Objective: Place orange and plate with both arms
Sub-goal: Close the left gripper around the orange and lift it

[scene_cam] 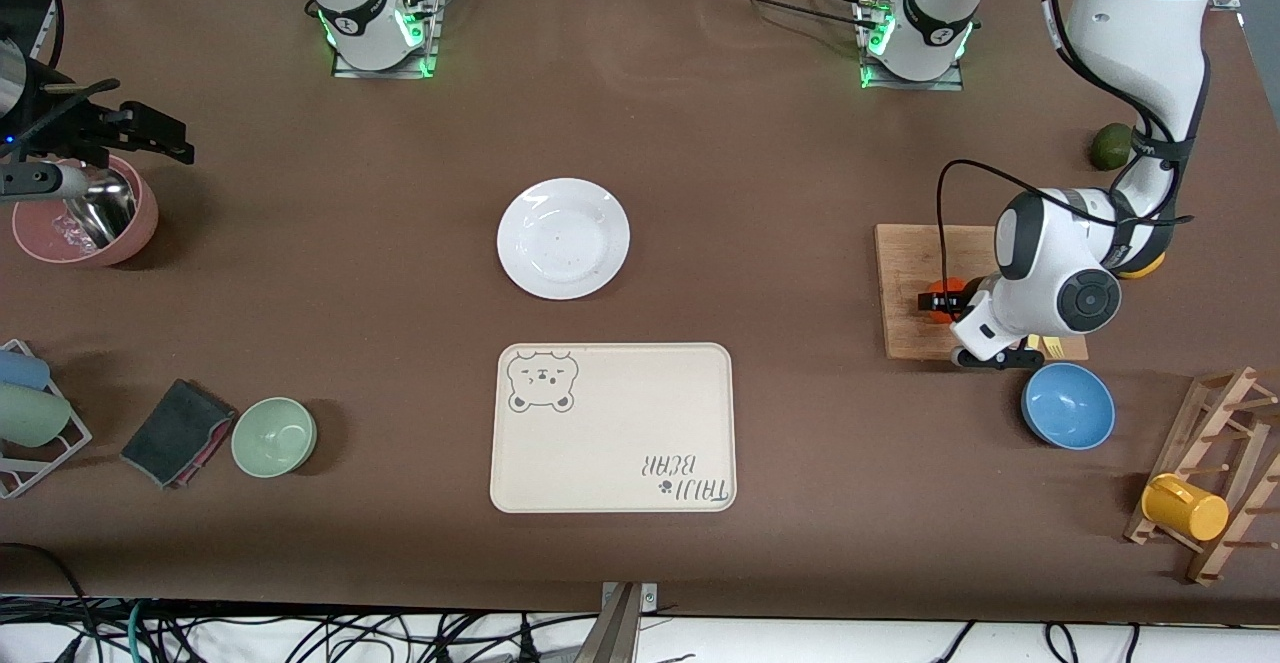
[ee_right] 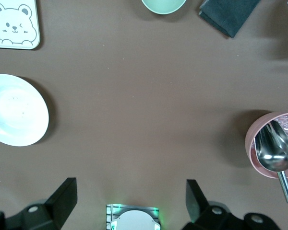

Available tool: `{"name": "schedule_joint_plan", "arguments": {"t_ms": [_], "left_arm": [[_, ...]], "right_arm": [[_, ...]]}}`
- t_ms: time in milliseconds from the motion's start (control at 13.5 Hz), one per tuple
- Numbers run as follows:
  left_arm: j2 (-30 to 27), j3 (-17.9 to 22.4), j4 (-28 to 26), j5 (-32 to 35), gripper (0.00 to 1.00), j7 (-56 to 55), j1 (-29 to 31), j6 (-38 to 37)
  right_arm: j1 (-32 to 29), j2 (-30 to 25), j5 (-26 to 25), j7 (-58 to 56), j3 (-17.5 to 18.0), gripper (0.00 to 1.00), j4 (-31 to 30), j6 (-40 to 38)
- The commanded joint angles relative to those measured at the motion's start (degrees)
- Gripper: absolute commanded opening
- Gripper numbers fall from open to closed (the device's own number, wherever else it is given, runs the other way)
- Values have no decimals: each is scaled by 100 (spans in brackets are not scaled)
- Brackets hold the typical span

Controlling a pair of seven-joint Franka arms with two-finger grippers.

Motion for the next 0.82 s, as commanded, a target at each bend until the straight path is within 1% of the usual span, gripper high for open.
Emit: {"name": "schedule_joint_plan", "arguments": {"t_ms": [0, 74, 149, 372, 595, 669, 743], "left_arm": [[-167, -2, -116, -60, 20, -350, -13, -96], [-202, 7, 6, -60, 15, -360, -13, -323], [-229, 7, 286, -60, 12, -386, -13, -674], [-220, -11, 1296, -130, 9, -439, -74, -1764], [-220, -273, 2044, -157, 6, -1227, -372, -2275], [-194, -379, 2160, -183, 6, -1630, -486, -2303], [-176, -537, 2187, -383, 5, -2043, -661, -2303]], "right_arm": [[19, 56, 84, 72, 10, 100, 152, -46], [19, 56, 84, 72, 10, 100, 152, -54], [19, 56, 84, 72, 10, 100, 152, -54], [10, 56, 84, 63, 10, 100, 152, -54], [10, 56, 84, 63, 10, 100, 152, -54], [10, 47, 84, 63, 10, 100, 152, -54], [1, 56, 84, 63, 10, 100, 152, -54]]}}
